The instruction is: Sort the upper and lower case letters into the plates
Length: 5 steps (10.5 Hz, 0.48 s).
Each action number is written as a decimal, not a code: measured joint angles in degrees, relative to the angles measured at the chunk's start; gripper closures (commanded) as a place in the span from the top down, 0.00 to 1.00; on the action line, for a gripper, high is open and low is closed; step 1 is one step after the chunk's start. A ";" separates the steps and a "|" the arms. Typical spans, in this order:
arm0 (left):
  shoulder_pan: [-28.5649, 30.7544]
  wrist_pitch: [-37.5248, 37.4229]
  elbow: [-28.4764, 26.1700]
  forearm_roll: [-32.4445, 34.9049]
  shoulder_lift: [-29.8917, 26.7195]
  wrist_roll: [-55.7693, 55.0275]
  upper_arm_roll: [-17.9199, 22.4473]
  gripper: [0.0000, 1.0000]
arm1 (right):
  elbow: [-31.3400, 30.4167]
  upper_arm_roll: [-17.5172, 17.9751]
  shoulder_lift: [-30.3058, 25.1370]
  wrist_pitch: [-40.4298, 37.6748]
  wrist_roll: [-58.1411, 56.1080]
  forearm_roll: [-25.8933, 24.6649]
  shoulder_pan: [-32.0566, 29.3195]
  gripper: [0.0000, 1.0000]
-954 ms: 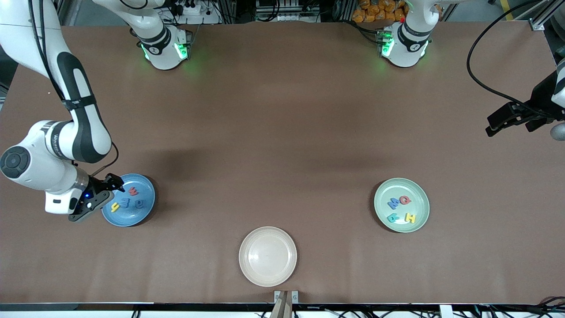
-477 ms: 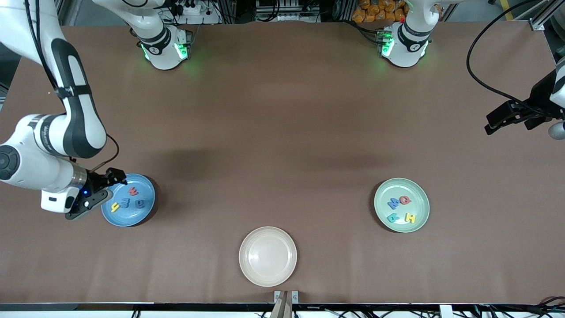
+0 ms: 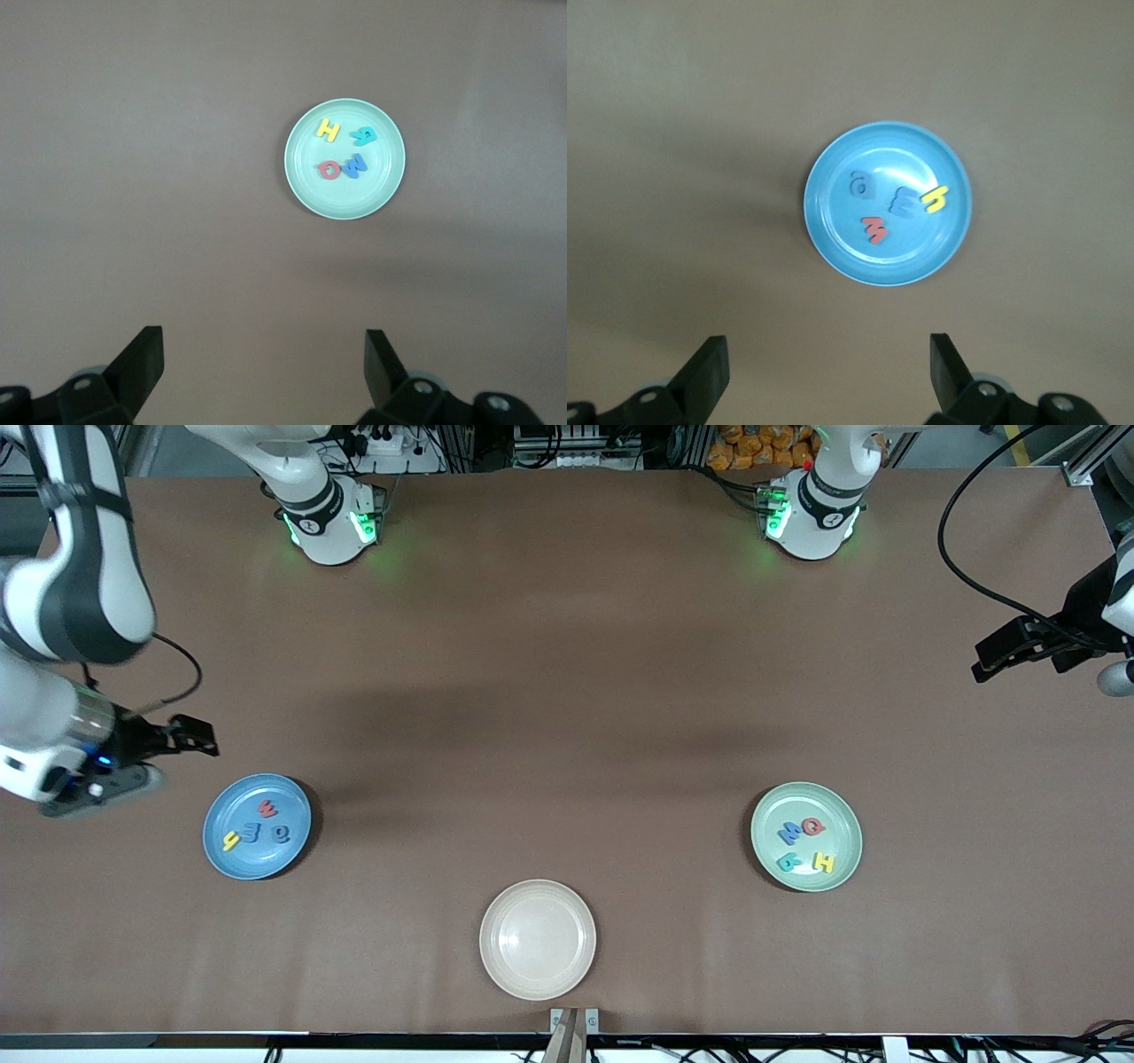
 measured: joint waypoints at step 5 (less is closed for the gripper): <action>-0.58 -1.36 0.16 0.00 0.09 0.00 -0.19 1.00 | 7.41 -0.19 -8.50 -12.39 9.38 -2.09 -0.12 1.00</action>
